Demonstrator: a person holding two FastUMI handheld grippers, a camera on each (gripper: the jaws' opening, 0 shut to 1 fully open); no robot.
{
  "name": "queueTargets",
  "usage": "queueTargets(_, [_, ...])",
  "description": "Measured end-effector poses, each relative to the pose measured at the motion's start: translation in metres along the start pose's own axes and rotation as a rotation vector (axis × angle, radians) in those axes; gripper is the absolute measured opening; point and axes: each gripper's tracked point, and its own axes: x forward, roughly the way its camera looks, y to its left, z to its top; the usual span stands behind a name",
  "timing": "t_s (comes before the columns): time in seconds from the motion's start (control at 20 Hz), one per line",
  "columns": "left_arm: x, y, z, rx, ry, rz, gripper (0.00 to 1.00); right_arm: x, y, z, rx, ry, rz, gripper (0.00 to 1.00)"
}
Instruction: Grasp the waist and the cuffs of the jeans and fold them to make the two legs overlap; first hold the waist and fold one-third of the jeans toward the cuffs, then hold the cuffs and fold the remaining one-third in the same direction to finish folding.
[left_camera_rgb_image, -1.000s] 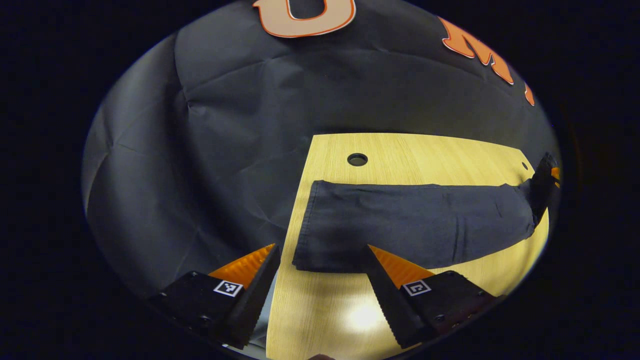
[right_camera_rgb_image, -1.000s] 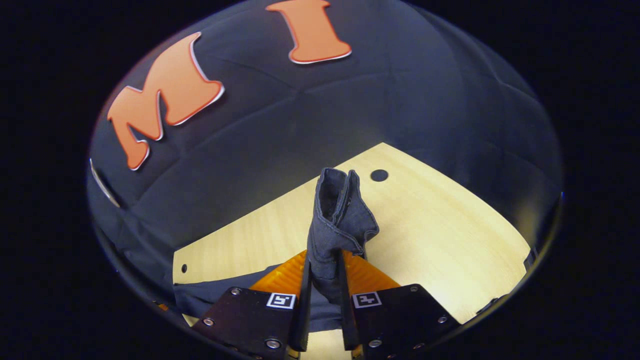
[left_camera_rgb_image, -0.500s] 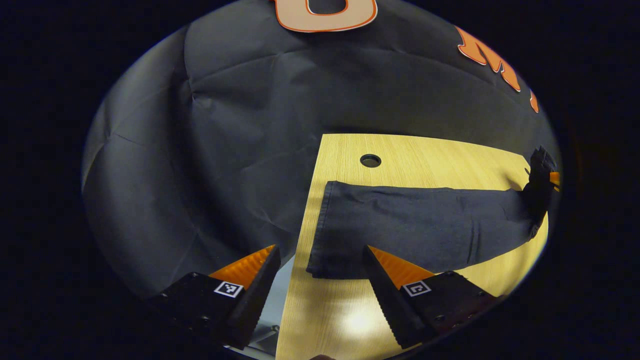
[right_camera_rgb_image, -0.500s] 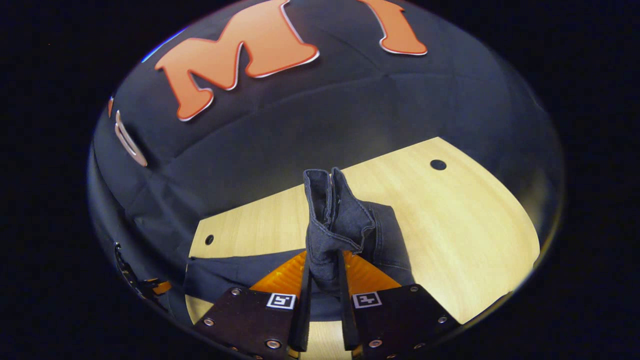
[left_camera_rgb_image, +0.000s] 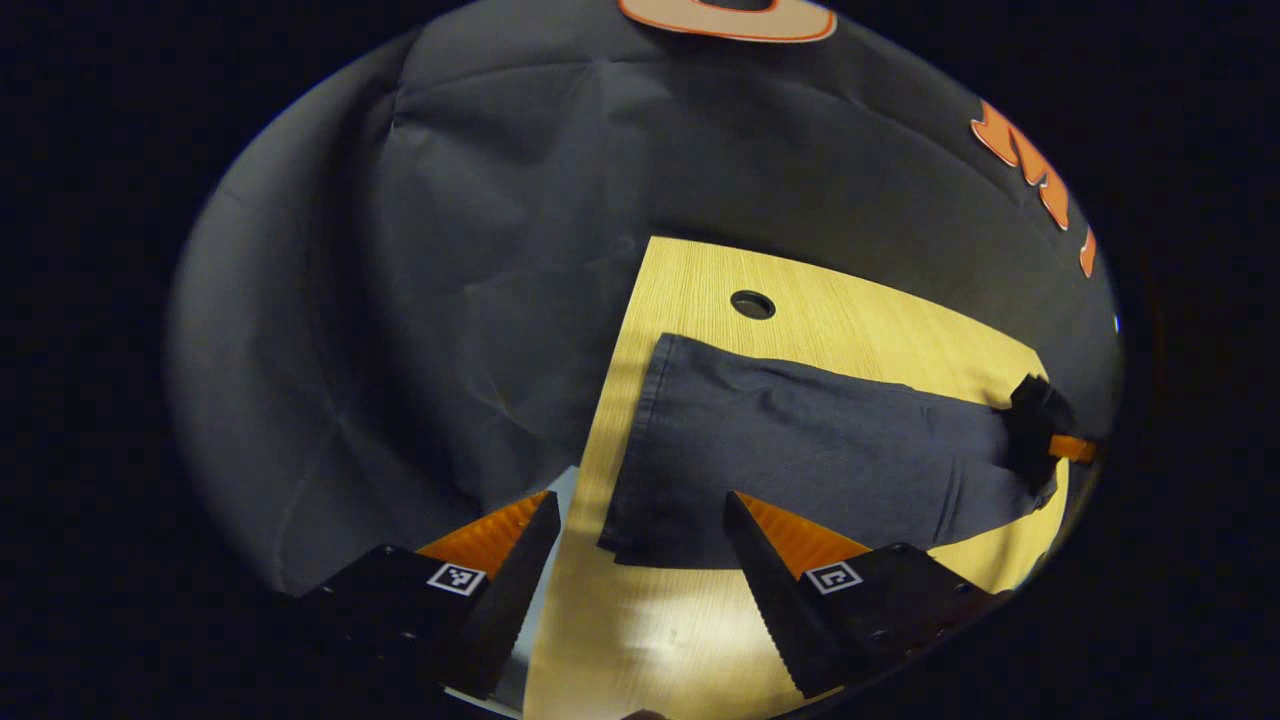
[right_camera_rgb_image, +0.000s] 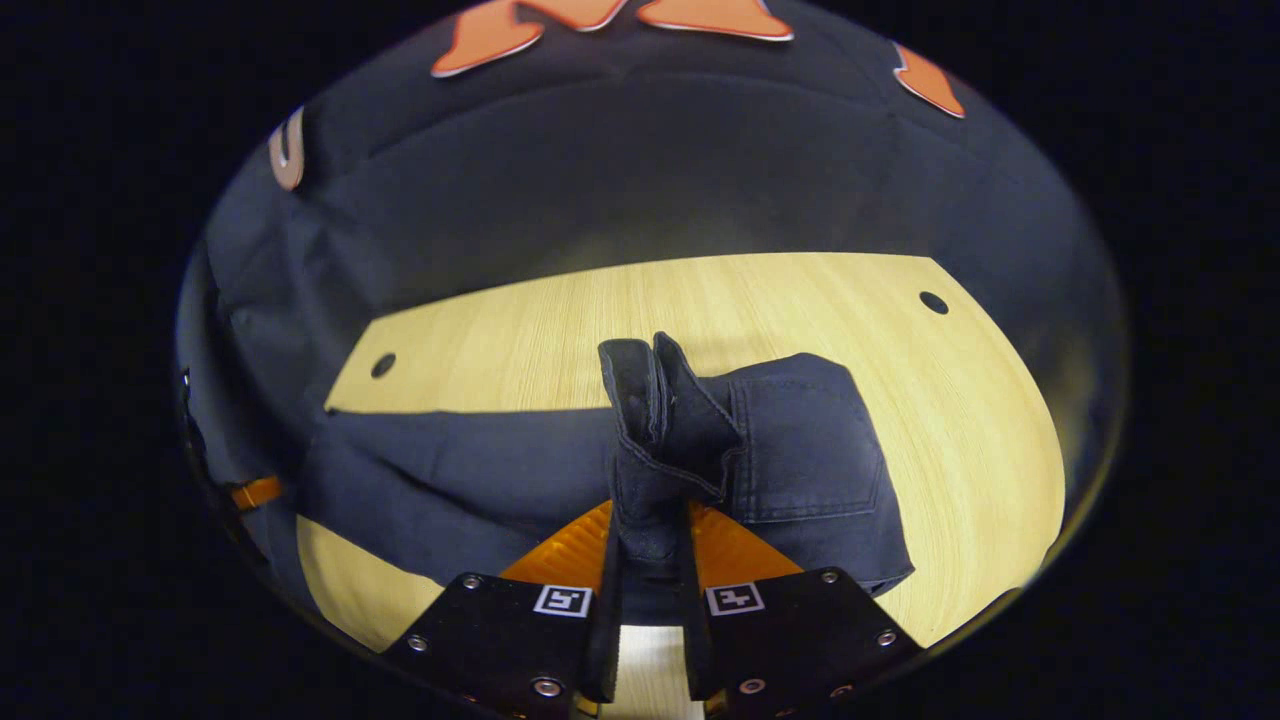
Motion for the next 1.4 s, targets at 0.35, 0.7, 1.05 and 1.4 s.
queueTargets(0.35, [-0.003,0.001,0.004,-0.185,0.029,-0.064,0.98,0.003,-0.004,-0.008,-0.183,0.021,-0.129,0.28])
queueTargets(0.7, [-0.005,-0.003,-0.002,-0.198,0.04,-0.071,0.98,-0.004,-0.003,-0.015,-0.125,0.086,-0.155,0.28])
queueTargets(1.05, [-0.005,-0.002,-0.002,-0.209,0.024,-0.069,0.98,-0.004,-0.002,-0.015,-0.058,0.061,-0.105,0.28])
queueTargets(1.4, [0.0,-0.003,0.0,-0.195,0.015,-0.091,0.98,-0.013,-0.006,-0.017,-0.024,0.061,-0.108,0.28])
